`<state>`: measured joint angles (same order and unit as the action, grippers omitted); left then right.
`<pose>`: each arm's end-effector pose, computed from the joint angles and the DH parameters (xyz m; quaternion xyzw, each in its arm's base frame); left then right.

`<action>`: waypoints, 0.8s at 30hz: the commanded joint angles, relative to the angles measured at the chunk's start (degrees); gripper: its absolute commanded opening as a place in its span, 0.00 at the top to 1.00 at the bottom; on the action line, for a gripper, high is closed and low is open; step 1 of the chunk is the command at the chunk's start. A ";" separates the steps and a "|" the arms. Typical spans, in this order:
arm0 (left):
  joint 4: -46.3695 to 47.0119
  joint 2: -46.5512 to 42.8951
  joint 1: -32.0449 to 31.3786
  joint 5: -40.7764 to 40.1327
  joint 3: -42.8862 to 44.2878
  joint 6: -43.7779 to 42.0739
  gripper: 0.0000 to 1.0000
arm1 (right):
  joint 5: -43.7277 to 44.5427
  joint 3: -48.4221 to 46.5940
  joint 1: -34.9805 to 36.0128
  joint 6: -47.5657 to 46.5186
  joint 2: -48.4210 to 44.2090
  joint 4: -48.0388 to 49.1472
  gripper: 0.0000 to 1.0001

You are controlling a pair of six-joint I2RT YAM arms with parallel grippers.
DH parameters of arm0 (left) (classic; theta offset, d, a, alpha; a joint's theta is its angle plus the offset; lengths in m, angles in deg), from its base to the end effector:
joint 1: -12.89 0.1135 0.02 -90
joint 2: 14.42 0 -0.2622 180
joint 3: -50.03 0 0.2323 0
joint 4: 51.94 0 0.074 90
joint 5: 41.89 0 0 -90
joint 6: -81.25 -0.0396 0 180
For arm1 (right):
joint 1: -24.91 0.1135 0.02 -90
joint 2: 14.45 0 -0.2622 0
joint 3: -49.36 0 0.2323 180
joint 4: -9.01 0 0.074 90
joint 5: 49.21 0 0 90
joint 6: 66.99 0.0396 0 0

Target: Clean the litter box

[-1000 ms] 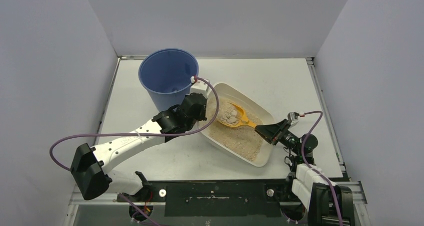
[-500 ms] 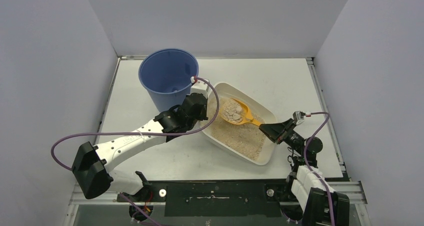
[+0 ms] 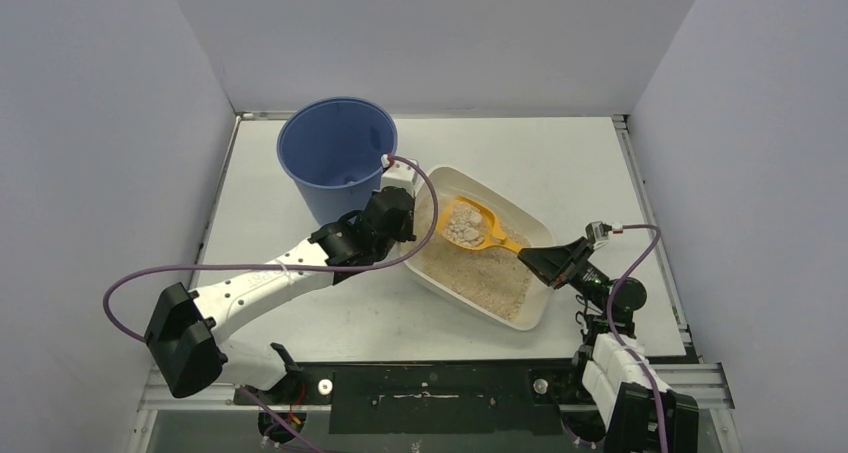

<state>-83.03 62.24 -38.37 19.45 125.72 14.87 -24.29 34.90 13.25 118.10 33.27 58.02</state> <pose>0.1925 -0.2096 0.3070 0.0861 0.8518 -0.1134 0.5042 0.1298 0.0099 0.2047 0.1525 0.6477 0.6896 0.2857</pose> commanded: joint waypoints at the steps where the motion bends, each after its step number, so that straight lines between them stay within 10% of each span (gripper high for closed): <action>1: 10.40 -0.67 0.37 0.36 1.16 3.67 1.00 | 1.68 9.04 -0.04 2.60 -1.07 7.41 1.00; 24: 9.58 1.79 -0.05 3.25 2.95 3.54 1.00 | -0.34 8.02 -1.62 3.78 -3.25 4.36 1.00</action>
<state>-82.27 64.38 -38.31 20.54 125.35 16.55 -26.83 34.90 10.63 119.57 30.41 55.20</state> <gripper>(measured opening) 0.105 0.218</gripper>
